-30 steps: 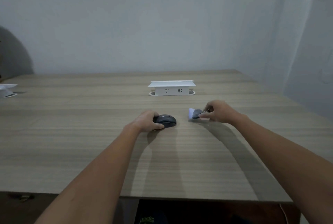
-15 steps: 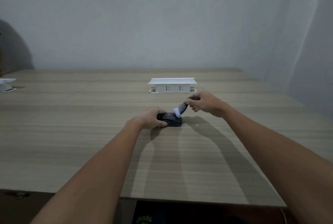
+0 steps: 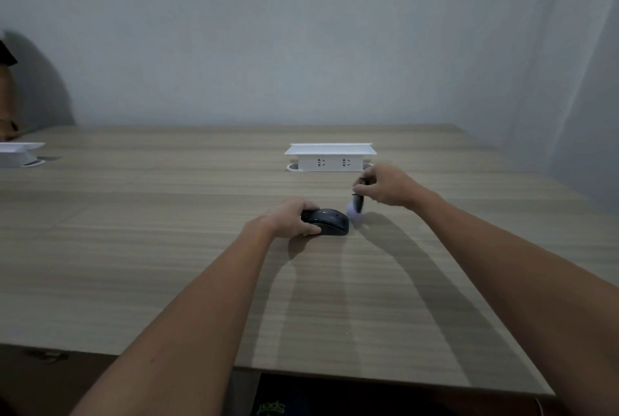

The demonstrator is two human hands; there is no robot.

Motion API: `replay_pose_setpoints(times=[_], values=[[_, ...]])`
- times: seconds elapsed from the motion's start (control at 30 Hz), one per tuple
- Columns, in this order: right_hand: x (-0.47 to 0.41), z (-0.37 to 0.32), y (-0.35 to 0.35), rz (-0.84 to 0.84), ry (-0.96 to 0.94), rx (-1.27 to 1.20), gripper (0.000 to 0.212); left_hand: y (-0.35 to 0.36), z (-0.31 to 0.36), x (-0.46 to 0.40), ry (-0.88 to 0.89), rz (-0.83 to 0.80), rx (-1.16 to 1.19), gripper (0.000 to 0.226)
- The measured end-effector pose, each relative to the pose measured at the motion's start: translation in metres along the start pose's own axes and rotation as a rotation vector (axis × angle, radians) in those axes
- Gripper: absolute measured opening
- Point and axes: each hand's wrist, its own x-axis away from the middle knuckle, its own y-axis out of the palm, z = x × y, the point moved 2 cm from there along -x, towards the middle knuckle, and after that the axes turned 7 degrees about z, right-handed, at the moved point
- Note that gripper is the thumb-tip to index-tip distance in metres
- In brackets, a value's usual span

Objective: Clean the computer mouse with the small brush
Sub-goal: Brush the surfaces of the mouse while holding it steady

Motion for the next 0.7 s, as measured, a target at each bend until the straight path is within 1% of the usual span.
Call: replay_pose_setpoints(times=[0.07,0.1,0.13,0.23,0.27,0.37,0.4,0.47,0.53,0.6,0.63,0.7], values=[[0.003,-0.002,0.0,-0.01,0.003,-0.171,0.02,0.0,-0.001,-0.001,-0.007,0.008,0.007,0.042],[0.005,-0.002,0.001,-0.036,0.011,-0.215,0.022,0.0,-0.002,-0.001,-0.011,0.012,0.01,0.042],[0.005,-0.001,0.002,-0.053,0.022,-0.21,0.022,0.0,-0.001,-0.002,-0.012,0.015,0.012,0.04],[0.003,0.006,0.001,-0.047,0.062,-0.055,0.02,0.003,-0.001,-0.004,-0.007,0.03,0.008,0.033],[0.003,0.006,0.0,-0.036,0.078,-0.076,0.02,0.003,0.0,-0.004,-0.006,0.035,0.007,0.032],[0.005,0.002,-0.003,-0.054,0.09,-0.276,0.025,0.004,-0.001,-0.004,-0.015,0.056,0.014,0.033],[0.006,0.0,-0.003,-0.082,0.084,-0.271,0.025,0.004,-0.001,-0.005,-0.021,0.06,0.017,0.033],[0.005,-0.002,-0.003,-0.098,0.069,-0.125,0.024,0.005,-0.001,-0.006,-0.023,0.069,0.032,0.032],[0.004,-0.007,-0.006,-0.043,0.062,-0.031,0.02,0.005,0.001,-0.006,-0.022,0.077,0.041,0.03],[0.002,-0.012,-0.007,-0.024,0.044,-0.115,0.02,0.004,0.001,-0.007,-0.037,0.082,0.041,0.031],[0.002,-0.017,-0.007,-0.045,0.034,-0.154,0.021,0.004,0.001,-0.007,-0.045,0.084,0.043,0.032],[0.003,-0.021,-0.004,-0.092,0.024,-0.106,0.021,0.005,0.001,-0.008,-0.057,0.088,0.044,0.034]])
